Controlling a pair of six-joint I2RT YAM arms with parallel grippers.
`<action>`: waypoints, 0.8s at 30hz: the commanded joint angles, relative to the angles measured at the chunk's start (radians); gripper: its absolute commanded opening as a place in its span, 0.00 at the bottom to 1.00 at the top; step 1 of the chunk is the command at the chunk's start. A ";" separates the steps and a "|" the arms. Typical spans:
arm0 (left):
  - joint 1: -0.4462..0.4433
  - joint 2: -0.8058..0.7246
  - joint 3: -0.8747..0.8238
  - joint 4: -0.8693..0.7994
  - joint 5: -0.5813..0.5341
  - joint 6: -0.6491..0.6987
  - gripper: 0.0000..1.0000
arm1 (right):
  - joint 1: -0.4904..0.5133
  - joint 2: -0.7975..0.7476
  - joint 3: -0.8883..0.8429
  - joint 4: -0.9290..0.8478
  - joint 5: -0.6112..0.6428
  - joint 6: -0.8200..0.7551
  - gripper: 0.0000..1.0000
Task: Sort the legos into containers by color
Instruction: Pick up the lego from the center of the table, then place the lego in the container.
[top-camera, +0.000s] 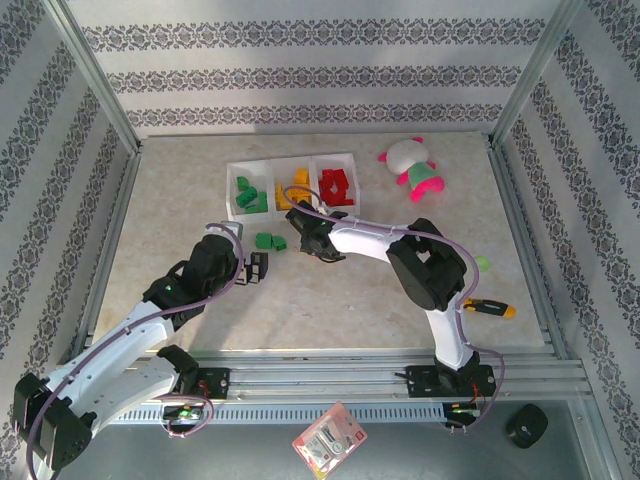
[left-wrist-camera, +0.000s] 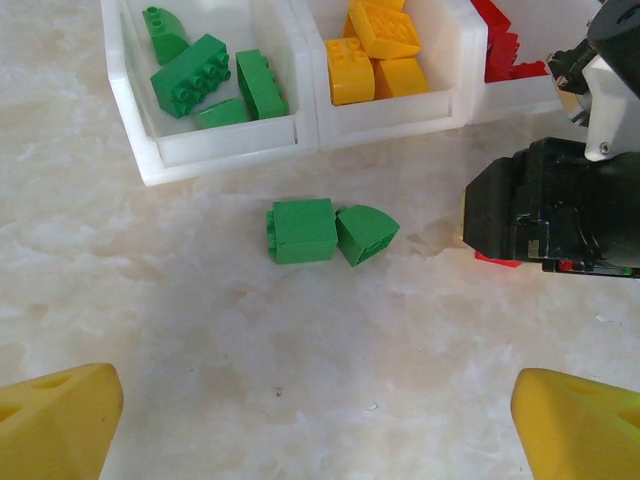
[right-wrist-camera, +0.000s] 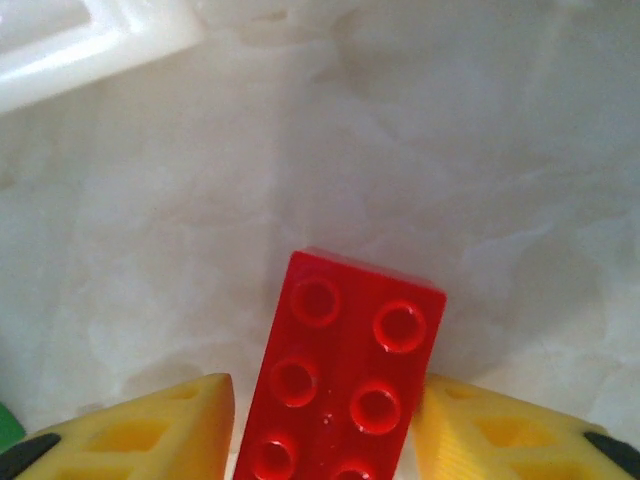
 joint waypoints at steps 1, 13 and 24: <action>-0.014 0.008 -0.010 0.004 -0.009 -0.009 0.99 | 0.009 0.009 0.008 -0.053 -0.002 0.001 0.41; -0.037 0.083 -0.020 0.162 0.185 0.058 0.99 | 0.013 -0.241 -0.117 -0.005 0.108 -0.027 0.17; -0.128 0.255 -0.054 0.565 0.330 0.070 0.99 | -0.115 -0.324 -0.038 0.088 -0.013 -0.407 0.20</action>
